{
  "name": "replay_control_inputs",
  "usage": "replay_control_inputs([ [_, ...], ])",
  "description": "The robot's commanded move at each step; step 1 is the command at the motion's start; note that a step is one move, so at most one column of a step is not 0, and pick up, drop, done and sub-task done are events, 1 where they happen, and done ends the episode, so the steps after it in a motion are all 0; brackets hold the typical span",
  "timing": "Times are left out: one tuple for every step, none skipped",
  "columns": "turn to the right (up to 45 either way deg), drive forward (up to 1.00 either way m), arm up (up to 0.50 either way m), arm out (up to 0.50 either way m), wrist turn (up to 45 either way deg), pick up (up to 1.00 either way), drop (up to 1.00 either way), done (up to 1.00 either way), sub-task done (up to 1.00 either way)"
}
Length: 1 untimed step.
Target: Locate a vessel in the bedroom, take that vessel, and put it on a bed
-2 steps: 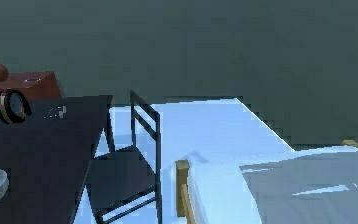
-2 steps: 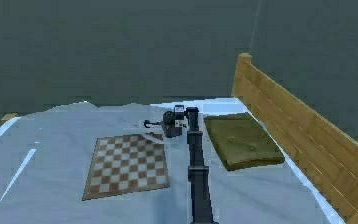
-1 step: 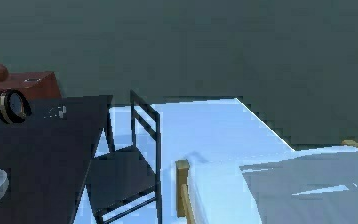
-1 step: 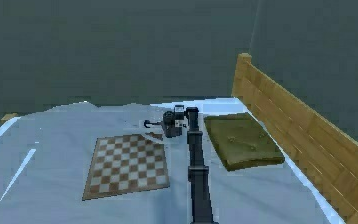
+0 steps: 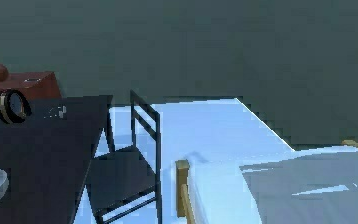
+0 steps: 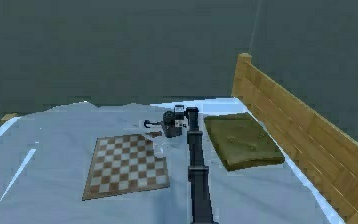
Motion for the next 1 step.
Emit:
replay_control_inputs([
  [0.0, 0.0, 0.1, 0.0, 0.0, 0.0, 0.0, 0.0, 0.0],
])
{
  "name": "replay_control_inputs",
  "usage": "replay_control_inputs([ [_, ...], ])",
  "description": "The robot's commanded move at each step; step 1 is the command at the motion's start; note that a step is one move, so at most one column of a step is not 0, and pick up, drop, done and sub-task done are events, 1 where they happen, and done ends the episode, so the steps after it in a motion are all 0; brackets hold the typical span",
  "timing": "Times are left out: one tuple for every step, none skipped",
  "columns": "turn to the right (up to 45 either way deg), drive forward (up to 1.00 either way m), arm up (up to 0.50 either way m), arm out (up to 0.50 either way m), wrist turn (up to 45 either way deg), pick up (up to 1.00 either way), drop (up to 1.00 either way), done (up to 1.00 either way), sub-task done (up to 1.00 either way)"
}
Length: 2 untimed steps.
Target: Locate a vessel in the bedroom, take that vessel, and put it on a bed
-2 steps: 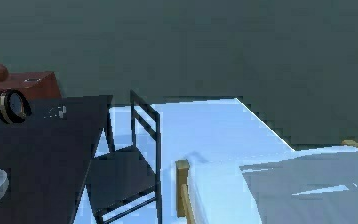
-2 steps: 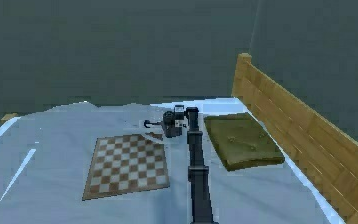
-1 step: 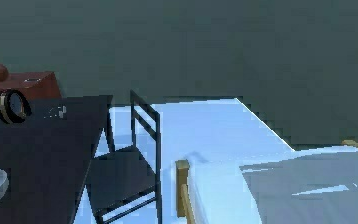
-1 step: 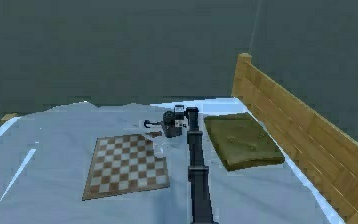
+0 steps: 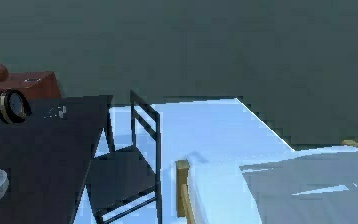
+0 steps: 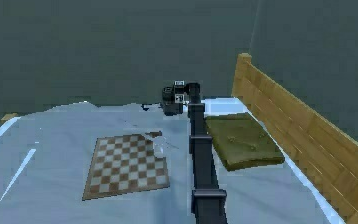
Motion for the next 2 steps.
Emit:
replay_control_inputs([
  [0.0, 0.0, 0.0, -0.08, 0.0, 0.0, 0.0, 0.0, 0.0],
  [0.0, 0.0, 0.0, 0.0, 0.0, 0.0, 0.0, 1.0, 0.0],
])
